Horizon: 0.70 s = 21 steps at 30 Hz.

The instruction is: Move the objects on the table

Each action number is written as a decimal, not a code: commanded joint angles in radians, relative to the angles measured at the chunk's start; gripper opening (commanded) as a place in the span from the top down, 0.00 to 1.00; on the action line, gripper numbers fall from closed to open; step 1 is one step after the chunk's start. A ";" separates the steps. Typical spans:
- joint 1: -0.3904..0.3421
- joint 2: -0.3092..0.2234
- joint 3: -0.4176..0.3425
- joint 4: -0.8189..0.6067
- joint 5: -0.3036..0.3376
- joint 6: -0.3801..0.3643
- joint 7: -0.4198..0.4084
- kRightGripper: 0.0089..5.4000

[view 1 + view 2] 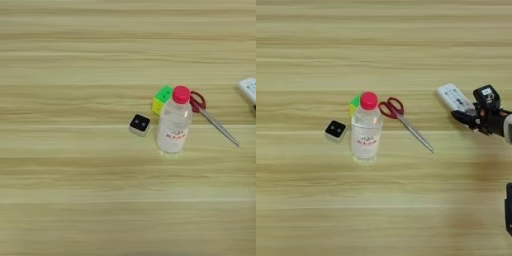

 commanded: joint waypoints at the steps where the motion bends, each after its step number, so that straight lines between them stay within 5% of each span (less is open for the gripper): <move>1: -0.066 -0.046 0.000 -0.022 -0.004 -0.035 -0.022 0.46; 11: -0.067 -0.042 0.008 0.009 -0.009 -0.043 -0.018 0.46; 21: -0.074 -0.036 0.000 0.006 0.002 -0.060 -0.024 0.25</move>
